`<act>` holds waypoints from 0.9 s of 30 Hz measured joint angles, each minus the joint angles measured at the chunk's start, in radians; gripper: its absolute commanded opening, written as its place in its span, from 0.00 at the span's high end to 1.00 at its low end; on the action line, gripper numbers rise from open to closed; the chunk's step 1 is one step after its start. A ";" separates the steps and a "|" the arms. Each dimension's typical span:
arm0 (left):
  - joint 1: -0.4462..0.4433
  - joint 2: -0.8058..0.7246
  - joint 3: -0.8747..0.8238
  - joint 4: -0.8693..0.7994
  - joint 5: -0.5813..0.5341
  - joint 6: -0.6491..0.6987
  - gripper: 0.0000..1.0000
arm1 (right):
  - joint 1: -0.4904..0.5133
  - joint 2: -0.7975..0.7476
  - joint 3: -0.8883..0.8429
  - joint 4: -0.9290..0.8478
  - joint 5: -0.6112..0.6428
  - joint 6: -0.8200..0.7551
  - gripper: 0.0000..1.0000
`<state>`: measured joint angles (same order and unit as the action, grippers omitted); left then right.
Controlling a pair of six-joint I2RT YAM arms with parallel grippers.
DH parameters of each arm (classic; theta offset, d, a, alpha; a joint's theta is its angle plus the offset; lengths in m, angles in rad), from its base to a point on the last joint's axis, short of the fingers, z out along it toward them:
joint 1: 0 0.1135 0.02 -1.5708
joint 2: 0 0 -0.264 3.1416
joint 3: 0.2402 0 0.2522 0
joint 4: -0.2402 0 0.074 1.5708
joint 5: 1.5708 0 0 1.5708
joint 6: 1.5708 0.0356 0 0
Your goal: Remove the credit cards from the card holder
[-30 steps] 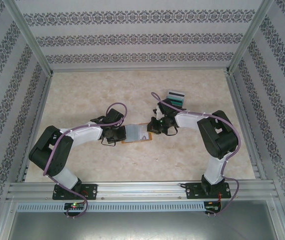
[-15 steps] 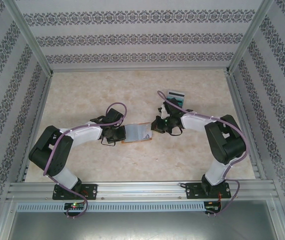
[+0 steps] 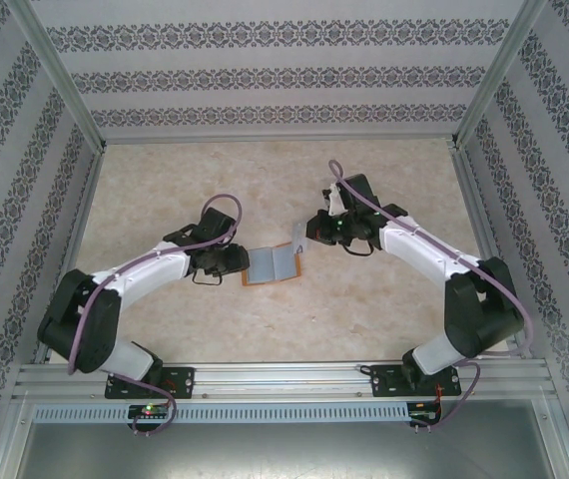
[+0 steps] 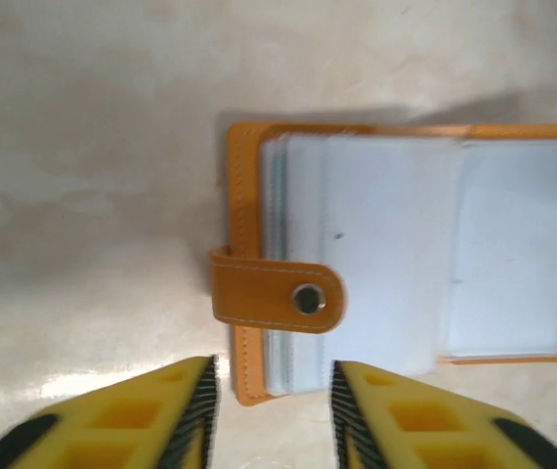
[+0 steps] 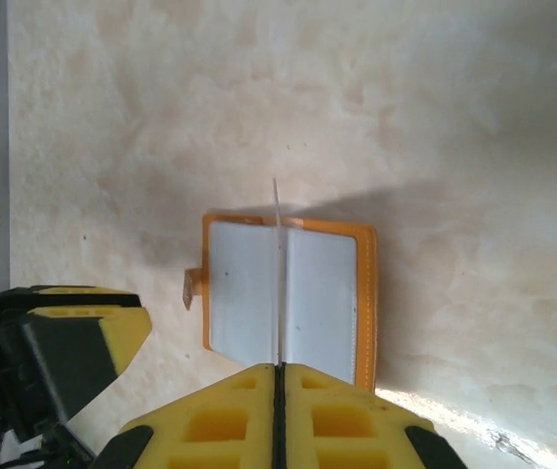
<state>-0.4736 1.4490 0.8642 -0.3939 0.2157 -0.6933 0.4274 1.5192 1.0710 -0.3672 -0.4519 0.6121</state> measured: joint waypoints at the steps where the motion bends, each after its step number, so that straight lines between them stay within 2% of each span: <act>1: 0.005 -0.019 0.008 -0.008 0.000 0.008 0.31 | 0.000 -0.014 0.016 -0.019 0.017 -0.008 1.00; 4: 0.023 -0.070 0.034 -0.031 0.001 0.027 0.10 | 0.000 -0.043 0.068 -0.080 0.079 -0.026 1.00; 7: 0.044 -0.118 0.061 -0.064 0.008 0.055 0.00 | 0.000 -0.069 0.112 -0.134 0.150 -0.043 1.00; 14: 0.057 -0.210 0.118 -0.126 0.031 0.119 0.00 | -0.001 -0.101 0.167 -0.225 0.288 -0.079 1.00; 17: 0.057 -0.228 0.121 -0.137 0.054 0.140 0.00 | -0.007 -0.101 0.172 -0.243 0.323 -0.149 1.00; 20: 0.057 -0.229 0.120 -0.147 0.073 0.150 0.00 | -0.007 -0.101 0.172 -0.247 0.356 -0.274 1.00; 27: 0.057 -0.229 0.120 -0.162 0.079 0.164 0.00 | -0.010 -0.065 0.222 -0.227 0.447 -0.700 1.00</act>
<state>-0.4168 1.2205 0.9844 -0.5560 0.2951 -0.5297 0.4175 1.4540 1.2926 -0.5945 -0.0048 -0.0883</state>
